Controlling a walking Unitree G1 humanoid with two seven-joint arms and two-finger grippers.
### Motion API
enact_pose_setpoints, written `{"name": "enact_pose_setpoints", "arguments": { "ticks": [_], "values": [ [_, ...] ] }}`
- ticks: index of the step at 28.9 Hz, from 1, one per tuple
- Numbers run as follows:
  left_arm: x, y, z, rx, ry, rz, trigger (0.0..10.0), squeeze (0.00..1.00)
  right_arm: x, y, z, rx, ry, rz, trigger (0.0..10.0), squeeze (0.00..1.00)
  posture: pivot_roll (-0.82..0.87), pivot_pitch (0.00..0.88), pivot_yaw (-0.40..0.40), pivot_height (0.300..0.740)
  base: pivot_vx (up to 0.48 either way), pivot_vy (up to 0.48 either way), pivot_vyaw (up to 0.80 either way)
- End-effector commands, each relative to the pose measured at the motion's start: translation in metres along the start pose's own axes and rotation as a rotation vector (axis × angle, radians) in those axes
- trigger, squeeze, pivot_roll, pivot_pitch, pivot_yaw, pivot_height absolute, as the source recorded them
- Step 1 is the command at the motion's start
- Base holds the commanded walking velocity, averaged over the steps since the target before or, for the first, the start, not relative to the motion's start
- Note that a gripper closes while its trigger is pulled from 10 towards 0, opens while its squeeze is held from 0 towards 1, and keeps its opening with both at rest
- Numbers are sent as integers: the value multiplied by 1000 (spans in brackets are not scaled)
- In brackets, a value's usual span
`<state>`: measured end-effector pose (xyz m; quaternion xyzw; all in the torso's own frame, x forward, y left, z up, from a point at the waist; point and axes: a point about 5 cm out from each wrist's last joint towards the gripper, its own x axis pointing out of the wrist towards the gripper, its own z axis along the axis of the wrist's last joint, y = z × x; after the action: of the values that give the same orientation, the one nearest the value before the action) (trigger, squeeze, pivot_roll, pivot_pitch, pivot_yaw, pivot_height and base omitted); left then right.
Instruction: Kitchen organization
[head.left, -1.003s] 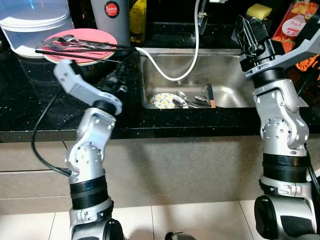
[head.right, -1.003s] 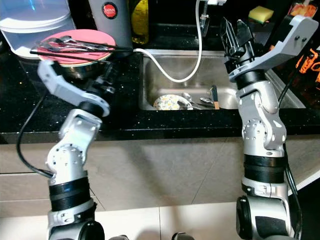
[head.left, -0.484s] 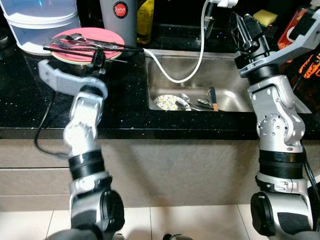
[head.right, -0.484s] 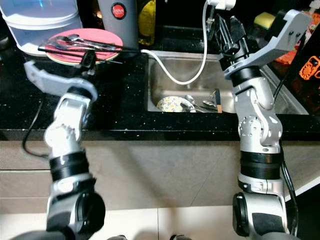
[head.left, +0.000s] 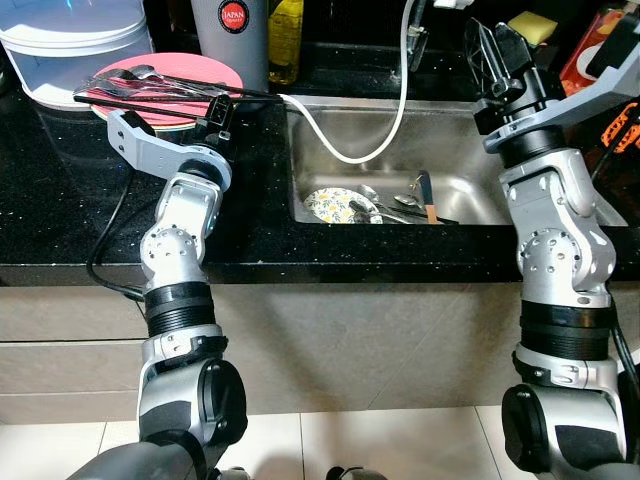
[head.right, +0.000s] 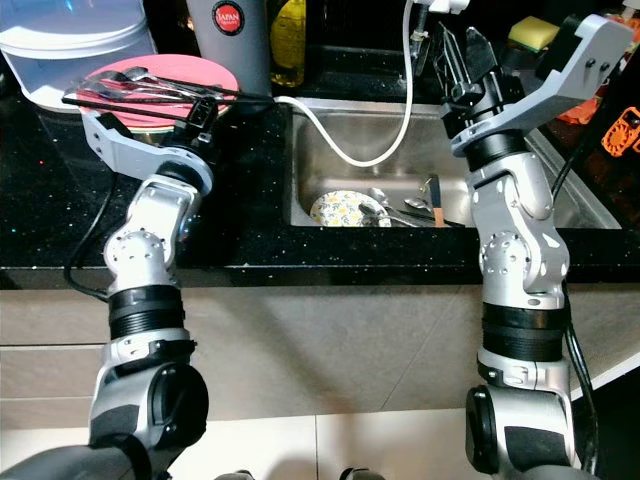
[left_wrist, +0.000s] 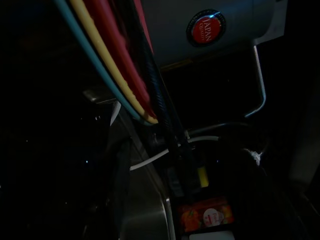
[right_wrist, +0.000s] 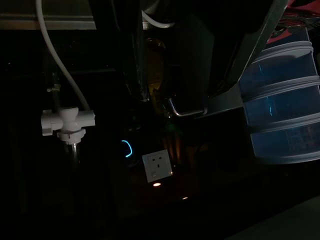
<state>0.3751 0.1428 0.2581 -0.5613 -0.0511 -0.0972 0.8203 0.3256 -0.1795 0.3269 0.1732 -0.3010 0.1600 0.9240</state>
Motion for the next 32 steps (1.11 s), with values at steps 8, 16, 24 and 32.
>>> {"name": "enact_pose_setpoints", "arguments": {
  "ticks": [8,16,24,32],
  "values": [
    [5,-13,2,11,-5,-58,0,0,-3,-3,1,0,3,-18,10000,0,60,42,-55,740,0,0,0],
    [0,-21,-3,108,5,-106,0,0,-3,-3,0,2,3,-18,10000,0,65,41,-56,740,0,0,0],
    [-14,-25,-15,845,-44,-95,10000,0,-3,-4,0,2,3,-23,10000,0,70,41,-55,740,0,0,0],
    [-14,-34,-2,1413,-71,-132,10000,0,-2,-3,-1,6,3,-17,10000,0,81,37,-57,740,0,0,0]
  ]
}}
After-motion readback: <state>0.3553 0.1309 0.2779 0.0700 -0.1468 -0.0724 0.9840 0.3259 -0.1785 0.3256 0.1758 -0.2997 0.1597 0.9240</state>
